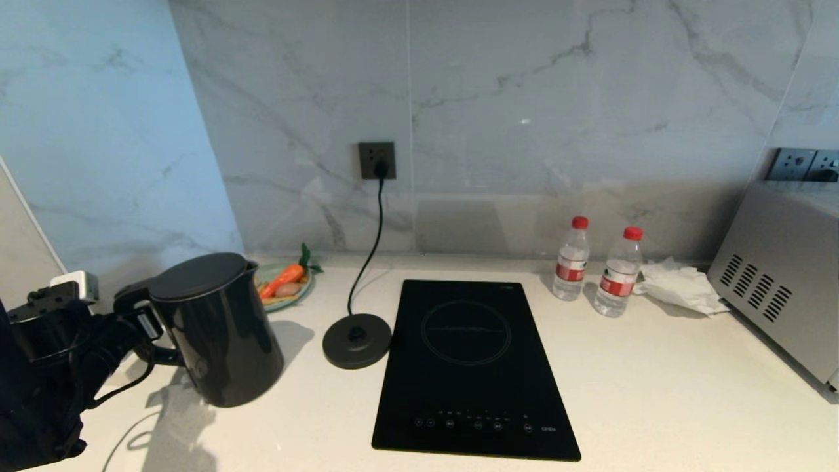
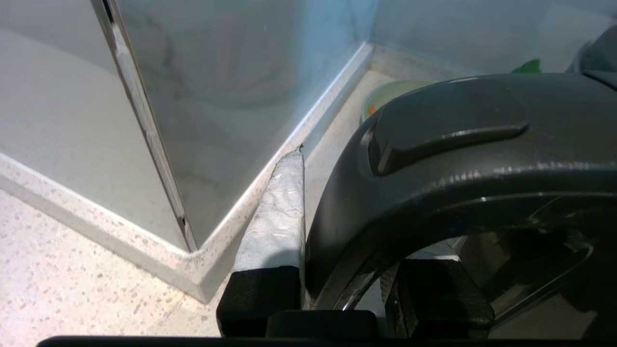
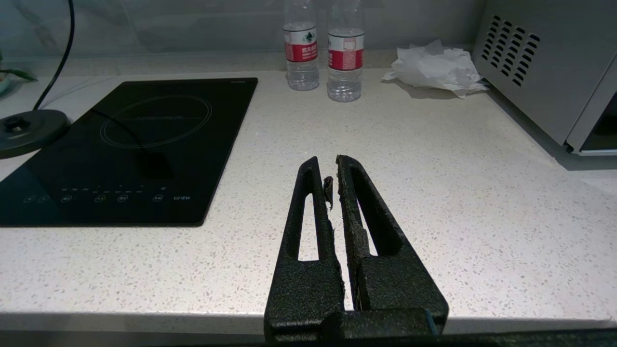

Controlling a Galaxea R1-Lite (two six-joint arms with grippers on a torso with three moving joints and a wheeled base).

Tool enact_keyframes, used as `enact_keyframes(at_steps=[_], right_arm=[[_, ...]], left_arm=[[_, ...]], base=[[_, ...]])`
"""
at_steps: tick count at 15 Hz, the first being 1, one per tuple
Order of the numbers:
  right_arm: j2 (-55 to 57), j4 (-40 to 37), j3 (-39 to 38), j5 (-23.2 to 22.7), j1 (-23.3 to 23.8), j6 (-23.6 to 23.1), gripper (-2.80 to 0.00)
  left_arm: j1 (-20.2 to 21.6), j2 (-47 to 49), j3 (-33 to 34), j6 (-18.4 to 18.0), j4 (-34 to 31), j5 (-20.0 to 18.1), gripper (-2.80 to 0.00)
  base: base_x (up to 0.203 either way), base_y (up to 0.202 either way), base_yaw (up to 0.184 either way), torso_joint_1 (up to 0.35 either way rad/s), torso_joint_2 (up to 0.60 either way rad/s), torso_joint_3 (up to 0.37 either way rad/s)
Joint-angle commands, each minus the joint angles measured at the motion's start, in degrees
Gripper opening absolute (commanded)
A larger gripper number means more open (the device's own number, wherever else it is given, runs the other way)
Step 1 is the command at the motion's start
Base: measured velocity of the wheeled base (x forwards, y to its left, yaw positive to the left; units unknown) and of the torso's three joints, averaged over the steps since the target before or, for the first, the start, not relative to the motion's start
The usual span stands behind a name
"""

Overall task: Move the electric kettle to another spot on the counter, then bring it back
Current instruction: Grab the kettle

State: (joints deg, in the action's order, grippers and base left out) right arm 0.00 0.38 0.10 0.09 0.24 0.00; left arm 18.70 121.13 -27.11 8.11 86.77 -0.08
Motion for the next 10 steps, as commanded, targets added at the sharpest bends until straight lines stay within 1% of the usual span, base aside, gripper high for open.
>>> enact_keyframes(at_steps=[1,3,6,8,10], right_arm=[[0.0,0.0,0.0,0.0,0.0,0.0,-2.8],[0.0,0.1,0.0,0.0,0.0,0.0,-2.8],[0.0,0.0,0.0,0.0,0.0,0.0,-2.8],[0.0,0.0,0.0,0.0,-0.1,0.0,-2.8],[0.0,0.0,0.0,0.0,-0.1,0.0,-2.8]], left_arm=[[-0.7,-3.1,0.3,0.2,0.9,0.2,-2.8],[-1.6,-4.2,0.4,0.2,0.9,0.4,-2.8],[-3.4,-5.3,0.4,0.2,0.9,2.9,-2.8],[-5.8,-7.1,0.1,0.2,0.3,4.6,-2.8],[-8.7,-8.2,-1.2,0.2,-1.9,7.1,-2.8]], base=[[0.0,0.0,0.0,0.0,0.0,0.0],[0.0,0.0,0.0,0.0,0.0,0.0],[0.0,0.0,0.0,0.0,0.0,0.0],[0.0,0.0,0.0,0.0,0.0,0.0],[0.0,0.0,0.0,0.0,0.0,0.0]])
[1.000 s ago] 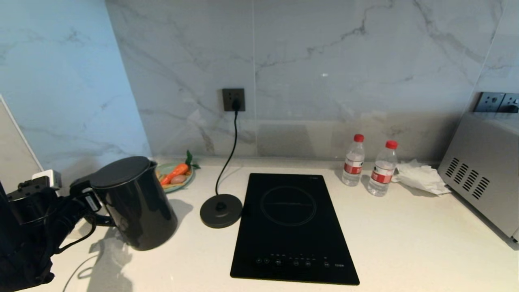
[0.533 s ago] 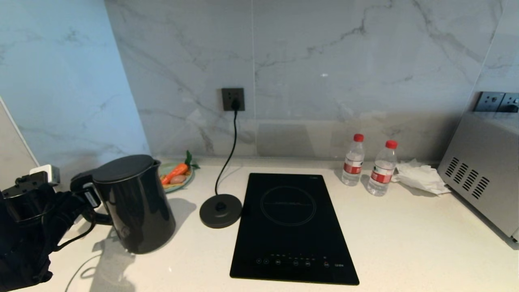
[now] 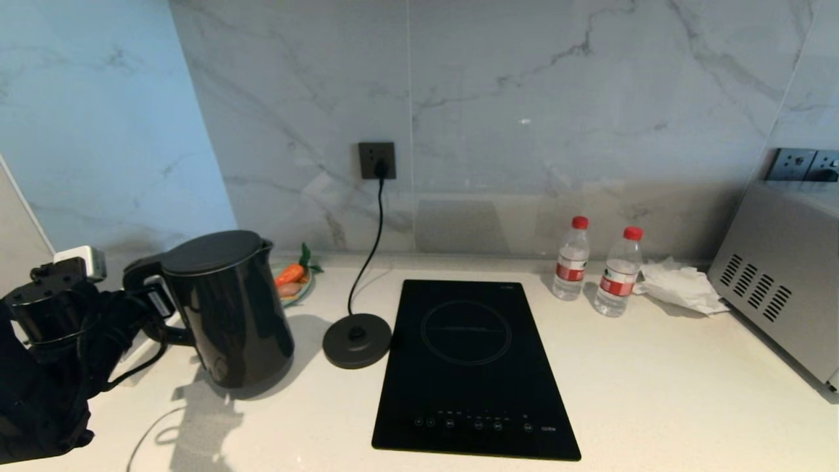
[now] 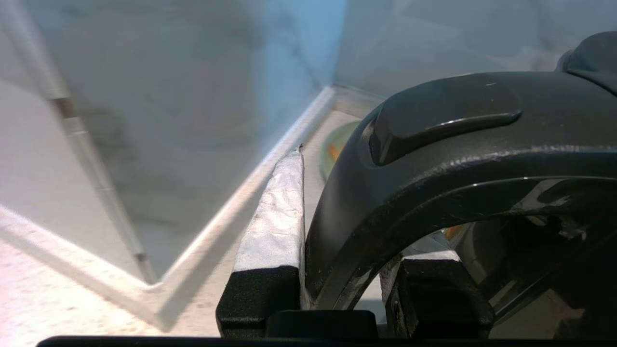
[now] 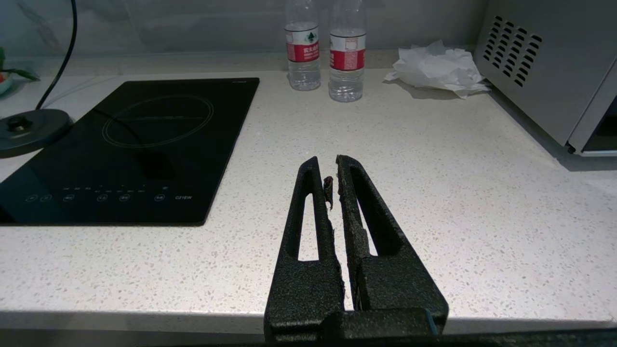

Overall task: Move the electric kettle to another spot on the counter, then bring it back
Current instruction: Grab the kettle, then place it on the power base

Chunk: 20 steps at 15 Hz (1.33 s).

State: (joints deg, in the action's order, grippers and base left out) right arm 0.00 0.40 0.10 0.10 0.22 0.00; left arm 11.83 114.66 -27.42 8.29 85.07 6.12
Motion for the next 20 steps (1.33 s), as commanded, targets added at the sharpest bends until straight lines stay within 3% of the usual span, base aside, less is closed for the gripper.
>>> enact_keyframes(at_steps=[1,5,9,20], right_arm=[[0.0,0.0,0.0,0.0,0.0,0.0,-2.8],[0.0,0.0,0.0,0.0,0.0,0.0,-2.8],[0.0,0.0,0.0,0.0,0.0,0.0,-2.8],[0.0,0.0,0.0,0.0,0.0,0.0,-2.8]], left_arm=[[-3.3,-1.9,-2.2,0.1,-1.8,2.3,-2.8],[-9.1,-3.5,-5.2,0.1,-7.0,4.5,-2.8],[-14.4,-3.2,-12.4,0.0,-13.5,11.5,-2.8],[-25.9,0.1,-16.3,0.0,-14.7,18.7,-2.8]], base=[[0.0,0.0,0.0,0.0,0.0,0.0],[0.0,0.0,0.0,0.0,0.0,0.0],[0.0,0.0,0.0,0.0,0.0,0.0],[0.0,0.0,0.0,0.0,0.0,0.0]])
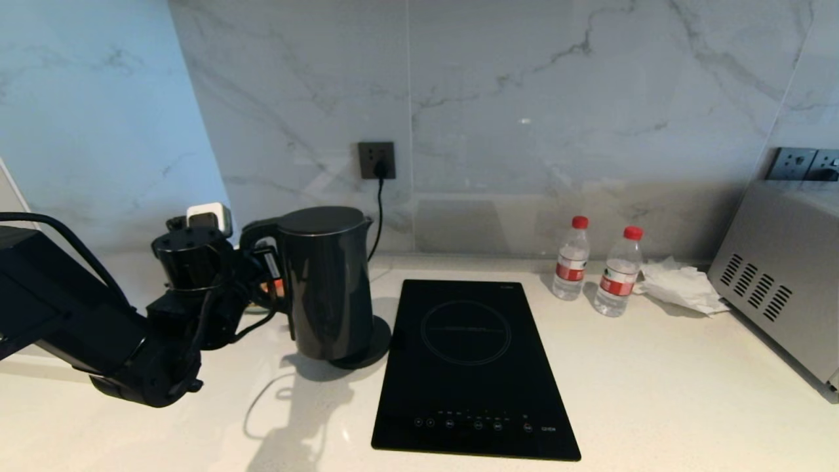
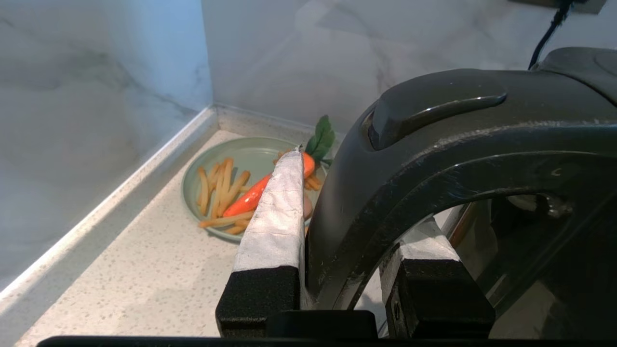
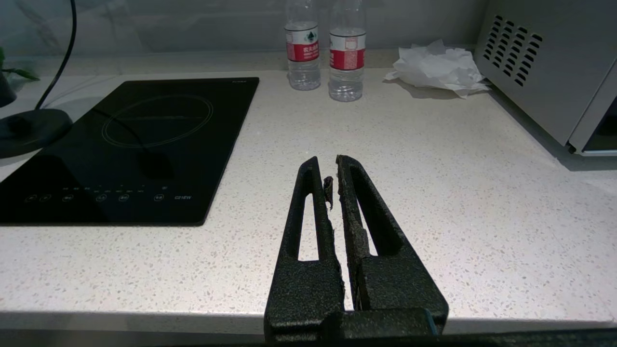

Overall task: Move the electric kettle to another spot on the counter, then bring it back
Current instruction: Place it on the power base

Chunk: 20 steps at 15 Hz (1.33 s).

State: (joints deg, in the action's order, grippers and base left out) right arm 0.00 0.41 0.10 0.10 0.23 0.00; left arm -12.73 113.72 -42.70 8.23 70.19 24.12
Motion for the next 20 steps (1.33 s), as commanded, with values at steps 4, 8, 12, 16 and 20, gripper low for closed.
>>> enact_keyframes(at_steps=[4,8,12,16,20], right_arm=[[0.0,0.0,0.0,0.0,0.0,0.0,-2.8],[0.0,-0.1,0.0,0.0,0.0,0.0,-2.8],[0.0,0.0,0.0,0.0,-0.1,0.0,-2.8],[0.0,-0.1,-0.1,0.0,0.0,0.0,-2.8],[0.0,0.0,0.0,0.0,0.0,0.0,-2.8]], left_arm=[[-4.6,3.1,-2.4,0.1,-0.4,2.7,-2.8],[-6.4,7.6,-5.1,0.1,-0.1,6.2,-2.8],[-7.2,8.6,-7.9,0.1,-0.3,7.4,-2.8],[-7.0,10.2,-9.4,0.1,-0.3,7.5,-2.8],[-6.9,11.9,-10.6,0.6,-0.1,7.6,-2.8]], base=[[0.0,0.0,0.0,0.0,0.0,0.0],[0.0,0.0,0.0,0.0,0.0,0.0],[0.0,0.0,0.0,0.0,0.0,0.0],[0.0,0.0,0.0,0.0,0.0,0.0],[0.0,0.0,0.0,0.0,0.0,0.0]])
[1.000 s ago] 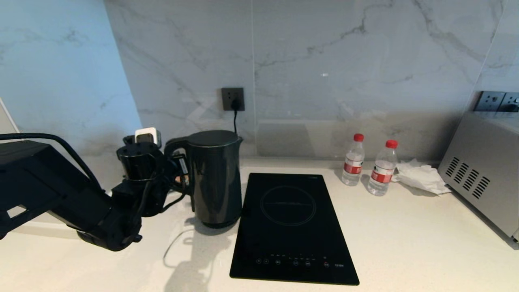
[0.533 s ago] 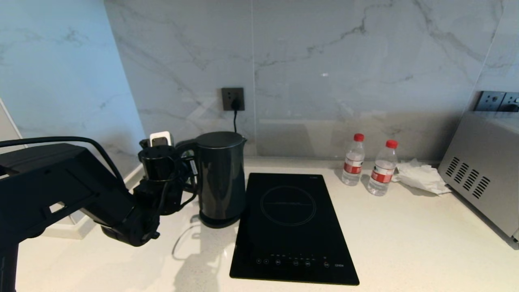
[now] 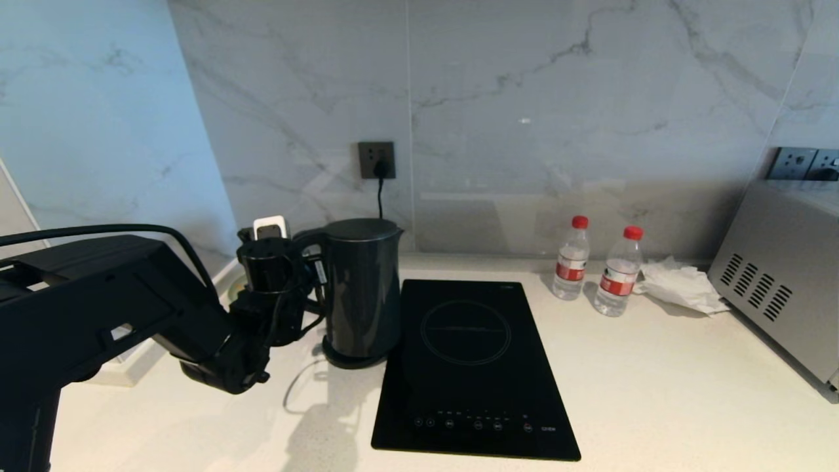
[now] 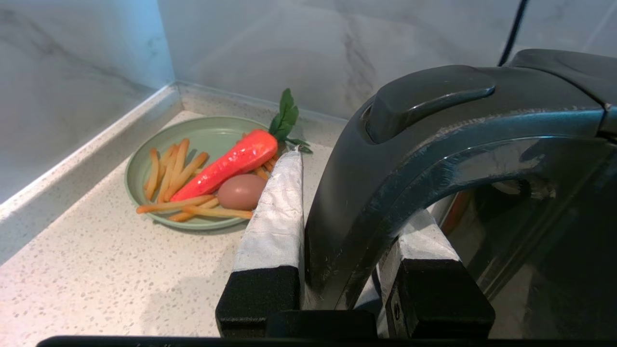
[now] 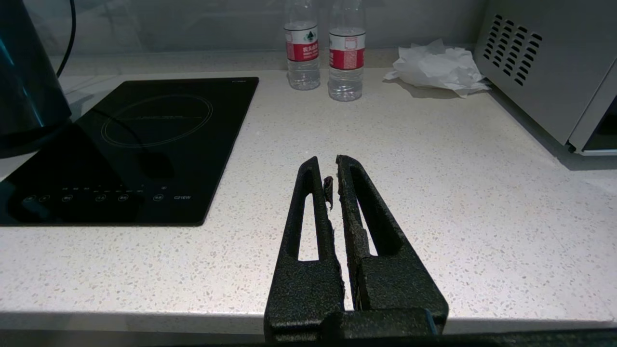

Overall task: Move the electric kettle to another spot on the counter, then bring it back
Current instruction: Place it on the power base

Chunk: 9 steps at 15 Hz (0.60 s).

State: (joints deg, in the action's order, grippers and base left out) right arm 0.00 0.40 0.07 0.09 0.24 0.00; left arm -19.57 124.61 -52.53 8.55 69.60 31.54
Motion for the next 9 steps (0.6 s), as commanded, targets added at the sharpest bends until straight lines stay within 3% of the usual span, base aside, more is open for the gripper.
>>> enact_keyframes(at_steps=[1,4,9], right_arm=[[0.0,0.0,0.0,0.0,0.0,0.0,-2.8],[0.0,0.0,0.0,0.0,-0.1,0.0,-2.8],[0.0,0.0,0.0,0.0,0.0,0.0,-2.8]], left_arm=[[-0.2,1.7,-2.1,0.5,0.4,1.0,-2.8],[-0.4,4.0,-5.3,0.6,0.2,2.2,-2.8],[0.8,4.5,-4.9,0.8,0.5,2.4,-2.8]], base=[[0.0,0.0,0.0,0.0,0.0,0.0],[0.0,0.0,0.0,0.0,0.0,0.0],[0.0,0.0,0.0,0.0,0.0,0.0]])
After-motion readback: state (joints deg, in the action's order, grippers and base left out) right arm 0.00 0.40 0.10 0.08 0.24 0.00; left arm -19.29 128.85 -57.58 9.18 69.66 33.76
